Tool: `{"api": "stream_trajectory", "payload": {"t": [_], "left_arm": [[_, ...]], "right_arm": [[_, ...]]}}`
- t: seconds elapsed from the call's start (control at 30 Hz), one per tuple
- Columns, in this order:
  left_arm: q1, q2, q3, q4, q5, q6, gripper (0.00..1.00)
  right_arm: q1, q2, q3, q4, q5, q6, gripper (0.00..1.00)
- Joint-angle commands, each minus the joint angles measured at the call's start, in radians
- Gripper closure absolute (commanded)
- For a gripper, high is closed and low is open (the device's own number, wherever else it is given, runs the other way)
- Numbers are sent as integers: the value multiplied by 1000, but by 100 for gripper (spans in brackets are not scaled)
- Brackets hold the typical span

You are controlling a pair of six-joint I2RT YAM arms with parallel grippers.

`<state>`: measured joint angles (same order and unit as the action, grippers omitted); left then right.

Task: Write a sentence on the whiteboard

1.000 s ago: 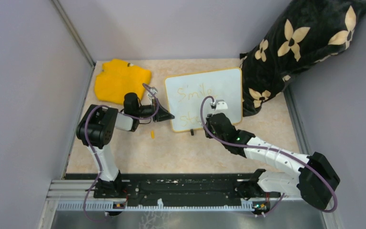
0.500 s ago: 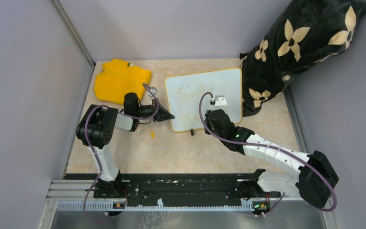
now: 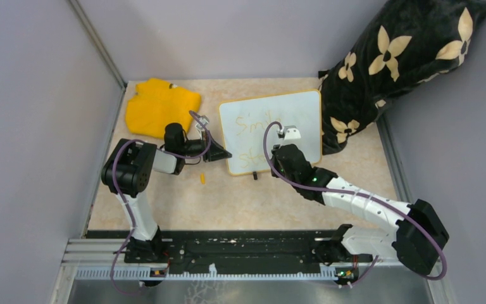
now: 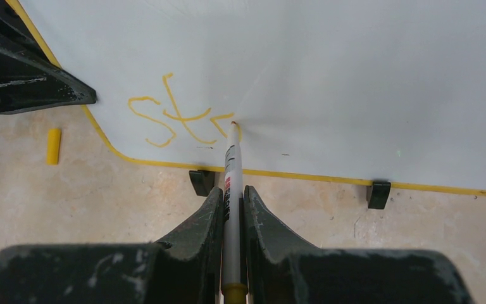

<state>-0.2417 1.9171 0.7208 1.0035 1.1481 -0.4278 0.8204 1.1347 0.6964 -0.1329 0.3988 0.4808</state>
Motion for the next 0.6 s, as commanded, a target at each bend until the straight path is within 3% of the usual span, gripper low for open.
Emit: {"api": "stream_trajectory", "payload": {"t": [0.0, 0.57], "left_arm": [[-7, 10, 2, -65, -28, 12, 100], [-7, 9, 2, -65, -29, 11, 100]], "right_arm": [[-10, 4, 37, 43, 44, -13, 100], [-10, -77, -44, 10, 37, 19, 100]]}}
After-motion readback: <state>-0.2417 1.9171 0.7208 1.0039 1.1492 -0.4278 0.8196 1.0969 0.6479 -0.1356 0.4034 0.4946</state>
